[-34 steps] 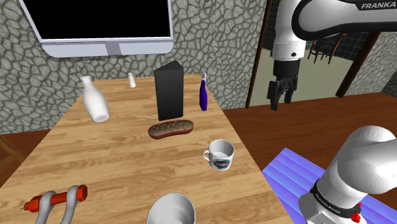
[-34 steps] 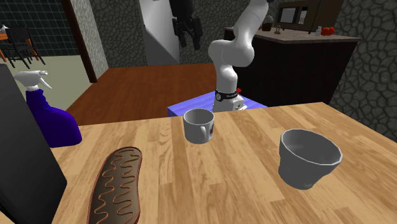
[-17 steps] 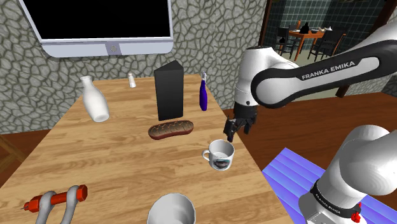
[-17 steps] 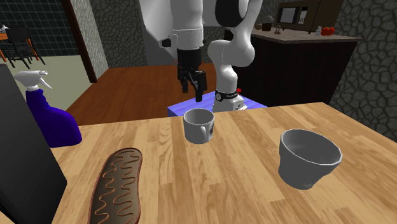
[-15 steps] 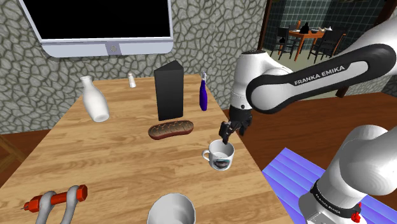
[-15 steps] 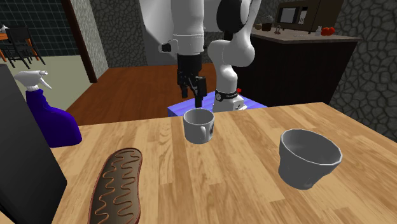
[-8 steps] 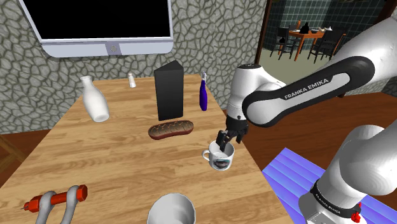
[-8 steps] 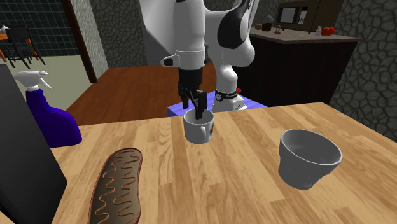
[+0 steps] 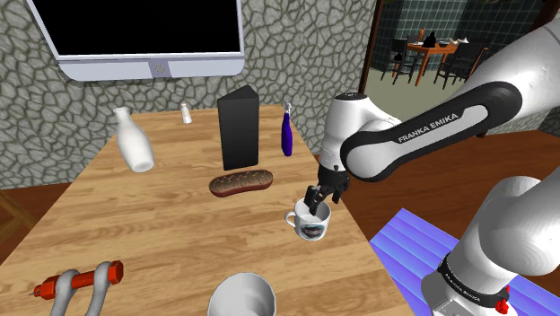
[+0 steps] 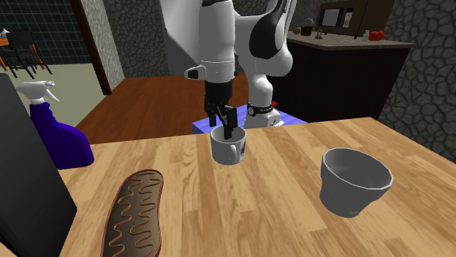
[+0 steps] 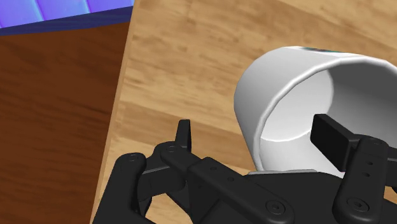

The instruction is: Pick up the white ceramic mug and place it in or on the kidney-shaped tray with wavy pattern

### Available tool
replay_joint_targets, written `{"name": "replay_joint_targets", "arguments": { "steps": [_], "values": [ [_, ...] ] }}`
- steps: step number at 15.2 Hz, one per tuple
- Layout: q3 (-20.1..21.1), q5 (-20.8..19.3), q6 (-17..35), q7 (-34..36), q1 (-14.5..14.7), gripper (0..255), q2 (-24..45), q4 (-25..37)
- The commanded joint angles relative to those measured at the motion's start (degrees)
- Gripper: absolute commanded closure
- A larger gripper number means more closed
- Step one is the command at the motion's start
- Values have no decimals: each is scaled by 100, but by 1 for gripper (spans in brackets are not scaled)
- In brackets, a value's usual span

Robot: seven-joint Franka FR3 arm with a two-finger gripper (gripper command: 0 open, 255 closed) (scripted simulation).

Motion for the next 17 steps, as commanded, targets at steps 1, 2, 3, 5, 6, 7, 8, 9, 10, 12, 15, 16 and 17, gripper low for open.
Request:
{"name": "replay_joint_targets", "arguments": {
  "steps": [1, 2, 3, 5, 6, 7, 8, 9, 10, 12, 15, 16, 17],
  "values": [
    [0, 0, 0, 0, 0, 255, 0, 0],
    [0, 0, 0, 0, 0, 255, 0, 0],
    [0, 0, 0, 0, 0, 255, 0, 0],
    [0, 0, 0, 0, 0, 255, 0, 0],
    [0, 0, 0, 0, 0, 255, 0, 0],
    [0, 0, 0, 0, 0, 255, 0, 0],
    [0, 0, 0, 0, 0, 255, 0, 0],
    [0, 0, 0, 0, 0, 255, 0, 0],
    [0, 0, 0, 0, 0, 255, 0, 0],
    [-30, -5, -198, -2, 5, 255, -125, 74],
    [-74, -17, -490, -2, 8, 255, -298, 195],
    [-88, -23, -586, -1, 9, 255, -351, 238],
    [-103, -28, -681, 0, 9, 255, -402, 282]
  ]
}}
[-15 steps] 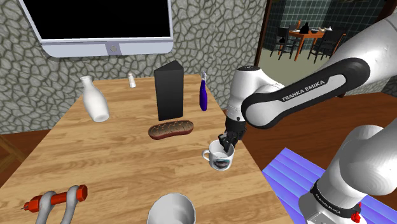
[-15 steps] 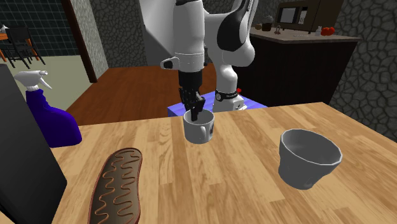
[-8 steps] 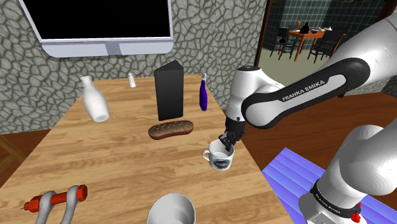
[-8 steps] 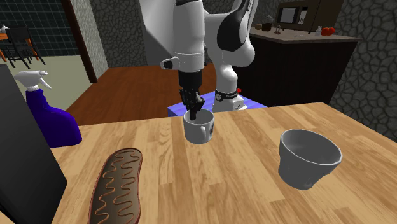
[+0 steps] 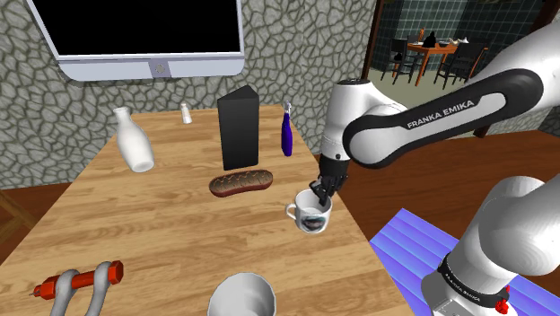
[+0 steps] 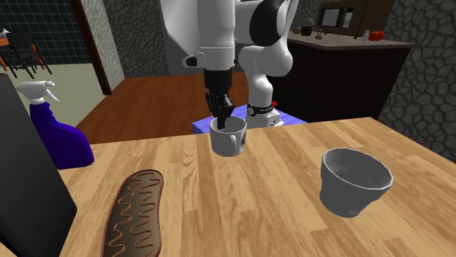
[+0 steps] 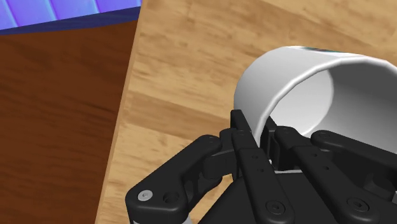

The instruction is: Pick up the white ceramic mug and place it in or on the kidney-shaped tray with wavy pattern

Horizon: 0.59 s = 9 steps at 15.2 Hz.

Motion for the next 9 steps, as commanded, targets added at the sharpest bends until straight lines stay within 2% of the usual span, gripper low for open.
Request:
{"name": "replay_joint_targets", "arguments": {
  "steps": [1, 9],
  "values": [
    [-27, -8, -198, 6, 4, 255, -109, 88],
    [-136, -68, -923, 21, -5, 255, -429, 495]
  ]
}}
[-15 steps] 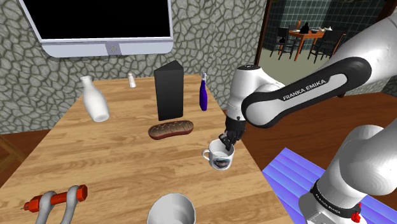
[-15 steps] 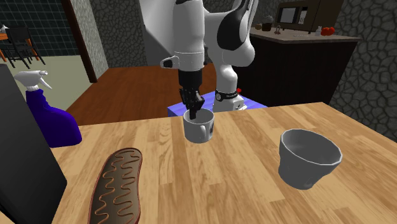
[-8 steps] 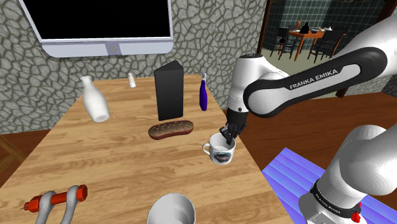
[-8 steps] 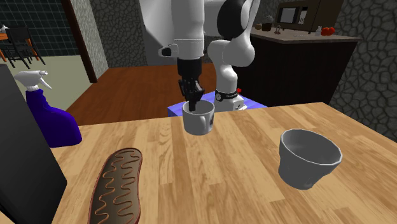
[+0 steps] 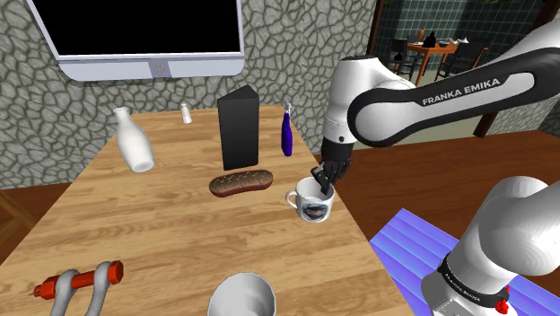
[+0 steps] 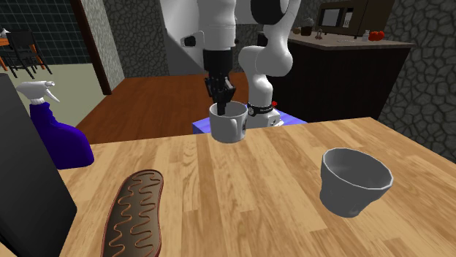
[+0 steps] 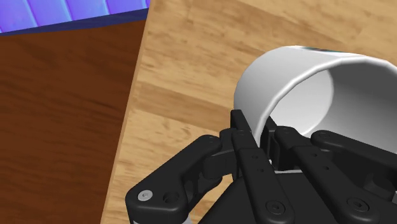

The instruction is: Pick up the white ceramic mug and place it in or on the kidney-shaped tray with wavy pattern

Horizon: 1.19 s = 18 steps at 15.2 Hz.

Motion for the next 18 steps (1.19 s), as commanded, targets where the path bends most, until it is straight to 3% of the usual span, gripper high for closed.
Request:
{"name": "replay_joint_targets", "arguments": {
  "steps": [1, 7, 18],
  "values": [
    [-30, -22, -196, 5, -8, 255, -65, 130],
    [-104, -73, -703, 23, -23, 255, -215, 488],
    [209, -829, -622, 479, -405, 255, 2436, 3025]
  ]
}}
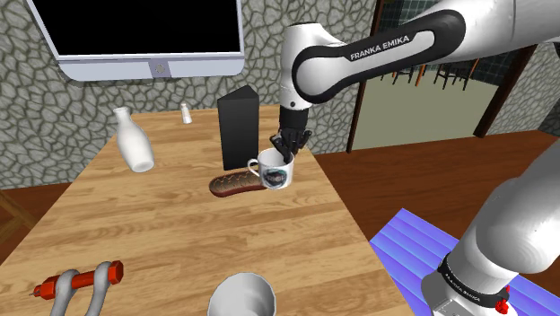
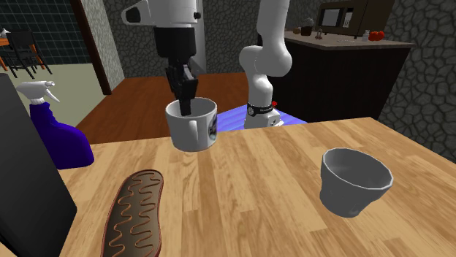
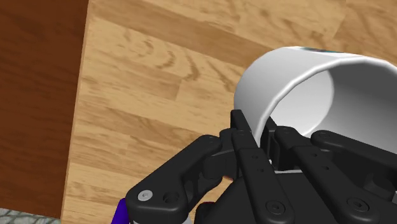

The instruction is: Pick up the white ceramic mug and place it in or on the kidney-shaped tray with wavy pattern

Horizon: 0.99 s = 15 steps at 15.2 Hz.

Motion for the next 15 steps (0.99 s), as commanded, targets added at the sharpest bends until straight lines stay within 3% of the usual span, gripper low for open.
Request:
{"name": "replay_joint_targets", "arguments": {
  "steps": [1, 6, 12, 15],
  "values": [
    [42, -188, -85, 113, -32, 255, 513, 578],
    [83, -649, -427, 378, 36, 255, 1722, 2061],
    [27, -1155, -1135, 581, 338, 255, 3242, 4213],
    [15, -1158, -908, 584, 328, 255, 3250, 3993]
  ]
}}
